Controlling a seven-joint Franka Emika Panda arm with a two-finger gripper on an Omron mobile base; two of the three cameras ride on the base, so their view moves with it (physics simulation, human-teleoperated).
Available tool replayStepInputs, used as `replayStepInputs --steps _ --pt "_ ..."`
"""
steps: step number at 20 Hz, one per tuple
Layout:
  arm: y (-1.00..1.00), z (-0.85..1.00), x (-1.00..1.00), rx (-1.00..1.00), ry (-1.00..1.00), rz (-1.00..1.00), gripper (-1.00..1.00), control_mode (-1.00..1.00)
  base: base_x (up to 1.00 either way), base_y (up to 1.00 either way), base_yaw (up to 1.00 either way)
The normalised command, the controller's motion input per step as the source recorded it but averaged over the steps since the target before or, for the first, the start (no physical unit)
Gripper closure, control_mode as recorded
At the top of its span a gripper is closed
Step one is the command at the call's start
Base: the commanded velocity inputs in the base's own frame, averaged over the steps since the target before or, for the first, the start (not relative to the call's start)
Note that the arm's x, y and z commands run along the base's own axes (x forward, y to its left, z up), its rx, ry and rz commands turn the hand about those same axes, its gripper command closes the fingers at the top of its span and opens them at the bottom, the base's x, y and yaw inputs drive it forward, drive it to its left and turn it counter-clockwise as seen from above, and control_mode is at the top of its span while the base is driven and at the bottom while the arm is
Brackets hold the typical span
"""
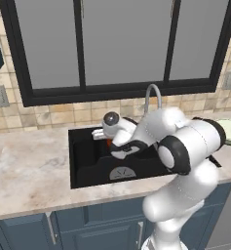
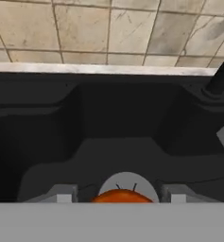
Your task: Pick the tomato from the sink and place it in the bowl. Then pick the bowl and place it in the microwave. Then close the microwave door and press the start button.
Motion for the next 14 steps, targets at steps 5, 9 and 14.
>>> replayStepInputs --steps 5,9,14 --pt "-0.13 1.00 -0.43 0.03 -0.07 -0.08 1.00 -1.00 0.00 0.00 0.00" --pt "-0.22 1.00 -0.34 0.05 -0.03 -0.09 1.00 -1.00 0.00 0.00 0.00" --pt "-0.23 1.00 -0.33 0.07 -0.04 -0.08 1.00 -1.00 0.00 0.00 0.00"
